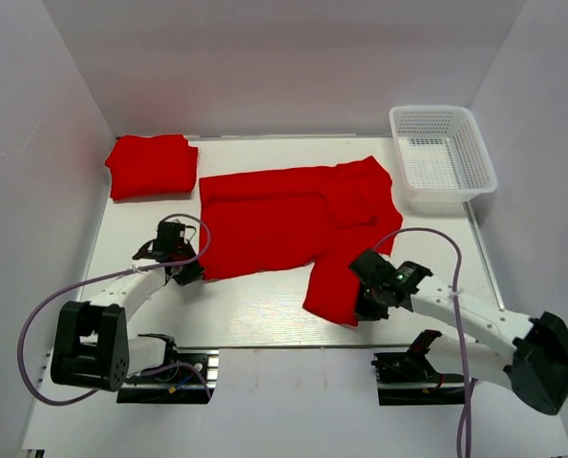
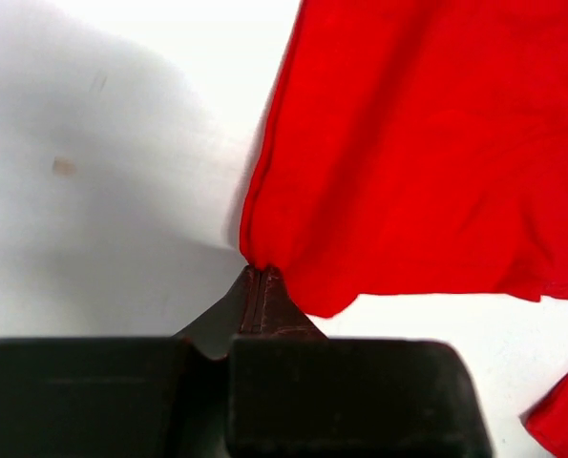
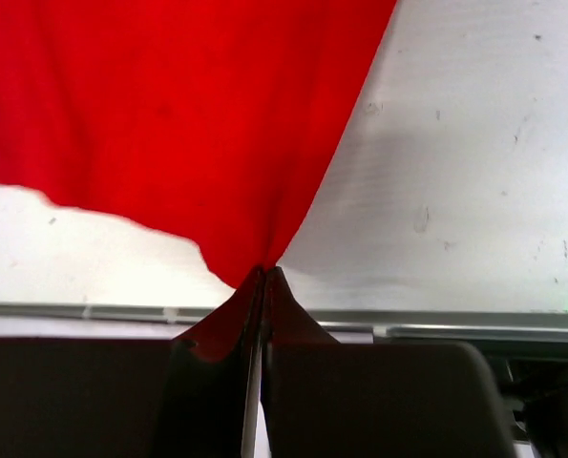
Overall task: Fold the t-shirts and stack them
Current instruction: Grap the side of the flattened tshirt closest away from the robot with both arms, then fold the other side of the tshirt into a rectangle
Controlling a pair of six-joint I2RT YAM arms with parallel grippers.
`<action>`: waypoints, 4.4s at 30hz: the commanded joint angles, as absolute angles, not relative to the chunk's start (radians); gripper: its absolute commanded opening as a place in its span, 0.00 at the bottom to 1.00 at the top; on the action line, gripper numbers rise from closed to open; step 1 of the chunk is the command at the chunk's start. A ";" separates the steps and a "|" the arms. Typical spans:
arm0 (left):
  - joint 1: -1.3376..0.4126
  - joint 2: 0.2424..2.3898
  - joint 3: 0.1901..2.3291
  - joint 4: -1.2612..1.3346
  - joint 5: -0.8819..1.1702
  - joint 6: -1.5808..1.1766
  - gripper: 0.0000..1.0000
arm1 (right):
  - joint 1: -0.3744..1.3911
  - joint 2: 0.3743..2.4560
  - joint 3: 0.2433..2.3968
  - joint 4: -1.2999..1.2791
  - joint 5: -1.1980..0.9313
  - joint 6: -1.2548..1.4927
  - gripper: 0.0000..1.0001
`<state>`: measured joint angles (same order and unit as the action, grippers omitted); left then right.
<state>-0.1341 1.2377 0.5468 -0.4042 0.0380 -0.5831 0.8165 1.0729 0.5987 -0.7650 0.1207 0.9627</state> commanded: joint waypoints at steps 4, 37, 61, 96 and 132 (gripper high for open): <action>-0.140 1.190 0.577 -0.548 0.012 -0.635 0.00 | 0.833 0.979 0.644 -0.949 0.118 0.956 0.00; -0.127 1.325 0.880 -0.657 -0.028 -0.672 0.00 | 0.801 0.980 1.000 -1.036 0.673 0.975 0.00; -0.127 1.529 1.152 -0.710 -0.189 -0.746 0.00 | 0.554 1.250 1.083 -0.486 0.758 0.580 0.00; -0.118 1.798 1.385 -0.684 -0.276 -0.735 0.00 | 0.275 1.604 1.341 -0.264 0.485 0.315 0.00; -0.137 1.931 1.562 -0.718 -0.339 -0.674 0.99 | 0.207 1.928 1.661 -0.360 0.278 0.229 0.52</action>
<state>-0.1276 2.0033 1.5272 -0.7040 -0.3126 -0.6956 0.2096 1.9381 1.6032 -0.3416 0.3180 0.2531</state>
